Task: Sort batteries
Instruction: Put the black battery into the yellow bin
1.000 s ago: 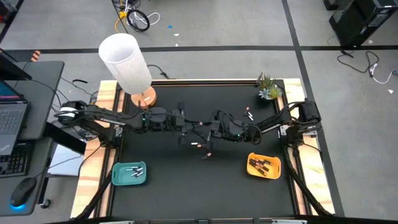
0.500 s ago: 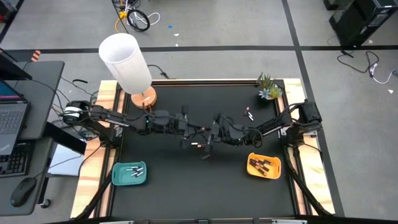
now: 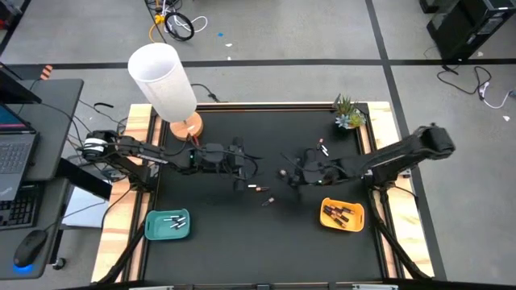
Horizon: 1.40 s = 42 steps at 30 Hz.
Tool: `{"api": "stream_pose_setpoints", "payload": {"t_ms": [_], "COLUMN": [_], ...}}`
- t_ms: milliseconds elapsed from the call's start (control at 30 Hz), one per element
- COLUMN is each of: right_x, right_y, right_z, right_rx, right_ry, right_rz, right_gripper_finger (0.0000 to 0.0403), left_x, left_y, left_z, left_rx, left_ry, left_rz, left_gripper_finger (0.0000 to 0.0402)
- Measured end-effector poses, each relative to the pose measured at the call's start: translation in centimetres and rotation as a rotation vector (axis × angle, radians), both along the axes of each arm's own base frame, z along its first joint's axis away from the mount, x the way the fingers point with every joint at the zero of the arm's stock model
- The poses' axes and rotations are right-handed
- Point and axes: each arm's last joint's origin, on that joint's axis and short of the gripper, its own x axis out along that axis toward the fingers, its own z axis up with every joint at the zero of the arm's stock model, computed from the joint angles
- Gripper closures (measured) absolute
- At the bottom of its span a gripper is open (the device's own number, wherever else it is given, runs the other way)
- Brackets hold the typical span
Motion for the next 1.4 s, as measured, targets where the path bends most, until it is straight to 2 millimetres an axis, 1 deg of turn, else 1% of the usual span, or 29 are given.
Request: {"api": "stream_pose_setpoints", "payload": {"t_ms": [67,133,233,300,433,567,667,867,1033,1133,1200,1333,1400], "right_x": [-1.9,-3.8,-6.5,-7.7,-9.0,-10.3,-10.6,-10.8,-9.9,-9.5,-9.3,-9.0,-8.9], "right_y": [0.5,1.2,2.6,3.6,5.5,6.2,6.4,5.9,5.5,5.2,5.0,4.6,4.4], "right_z": [0.2,0.1,-0.5,-0.7,-0.8,-1.2,-2.6,-6.9,-8.7,-9.4,-9.6,-9.2,-8.8], "right_rx": [0.167,0.330,0.513,0.617,0.739,0.761,0.755,0.706,0.700,0.693,0.687,0.698,0.683], "right_ry": [0.114,0.265,0.507,0.629,0.765,0.869,0.960,1.210,1.283,1.317,1.326,1.303,1.294], "right_rz": [0.042,0.058,0.022,-0.006,-0.041,-0.156,-0.231,-0.307,-0.269,-0.269,-0.250,-0.239,-0.253], "right_gripper_finger": [0.0366,0.0366,0.0366,0.0366,0.0366,0.0366,0.0366,0.0366,0.0366,0.0365,0.0340,0.0267,0.0249], "left_x": [0.0,-0.1,-0.1,-0.1,-0.2,-0.2,-0.2,-0.1,-0.1,-0.1,-0.1,-0.1,-0.1], "left_y": [-0.2,-0.5,-0.9,-1.1,-1.3,-1.2,-1.2,-1.2,-1.2,-1.2,-1.2,-1.2,-1.2], "left_z": [-0.2,-0.3,-0.3,-0.4,-0.6,-0.6,-0.6,-0.4,-0.3,-0.3,-0.3,-0.3,-0.3], "left_rx": [0.001,0.000,0.001,0.001,0.004,0.005,0.005,0.003,0.003,0.006,0.007,0.008,0.011], "left_ry": [0.023,0.031,0.032,0.039,0.061,0.065,0.062,0.045,0.033,0.035,0.037,0.039,0.040], "left_rz": [-0.007,-0.017,-0.034,-0.041,-0.041,-0.037,-0.037,-0.036,-0.035,-0.035,-0.035,-0.035,-0.036], "left_gripper_finger": [0.0126,0.0130,0.0138,0.0143,0.0148,0.0149,0.0149,0.0149,0.0149,0.0149,0.0149,0.0149,0.0149]}}
